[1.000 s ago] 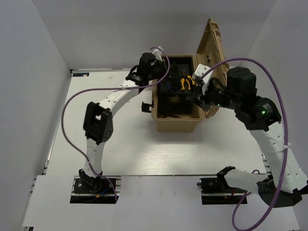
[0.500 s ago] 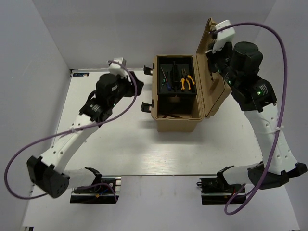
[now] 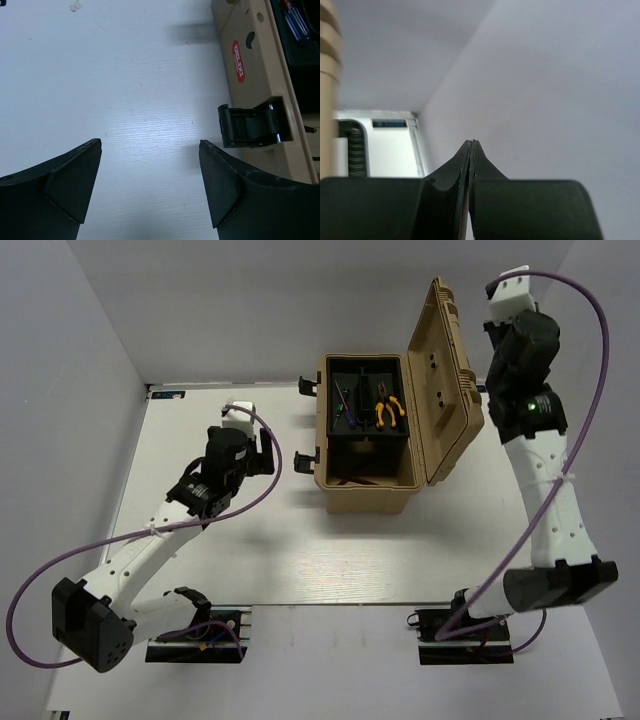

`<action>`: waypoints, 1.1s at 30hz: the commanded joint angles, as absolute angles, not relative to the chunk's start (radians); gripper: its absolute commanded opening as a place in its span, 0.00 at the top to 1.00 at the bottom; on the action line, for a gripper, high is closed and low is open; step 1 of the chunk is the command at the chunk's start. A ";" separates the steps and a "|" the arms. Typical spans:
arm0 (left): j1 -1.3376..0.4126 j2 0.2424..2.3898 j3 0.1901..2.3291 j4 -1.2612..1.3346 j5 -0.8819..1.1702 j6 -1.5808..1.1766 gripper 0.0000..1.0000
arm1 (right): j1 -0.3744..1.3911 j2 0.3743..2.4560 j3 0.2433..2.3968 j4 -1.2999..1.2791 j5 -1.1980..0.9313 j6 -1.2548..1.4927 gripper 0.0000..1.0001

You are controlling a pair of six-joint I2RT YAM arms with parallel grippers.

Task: Sort the tools into containers

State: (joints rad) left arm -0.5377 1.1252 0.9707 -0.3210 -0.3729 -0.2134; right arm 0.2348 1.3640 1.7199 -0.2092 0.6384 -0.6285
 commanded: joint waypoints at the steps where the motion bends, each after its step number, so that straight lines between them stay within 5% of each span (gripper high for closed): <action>1: -0.535 1.060 0.942 -0.295 -0.426 -0.184 0.11 | 0.125 1.451 1.897 -0.404 0.560 -0.513 1.00; 5: -0.535 1.006 0.907 -0.272 -0.445 -0.175 0.10 | 0.022 1.564 2.089 -0.661 0.262 -0.341 1.00; 13: -0.535 0.945 0.879 -0.262 -0.445 -0.175 0.09 | -0.026 1.592 2.040 -0.831 -0.286 -0.213 1.00; 33: -0.535 0.936 0.870 -0.262 -0.434 -0.175 0.09 | 0.035 1.583 1.942 -0.766 -0.997 0.052 1.00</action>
State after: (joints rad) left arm -0.5377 0.9573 0.8726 -0.2687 -0.4309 -0.1829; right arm 0.0006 1.6100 1.9671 -0.8314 -0.8005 -0.0311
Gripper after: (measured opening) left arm 0.911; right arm 0.004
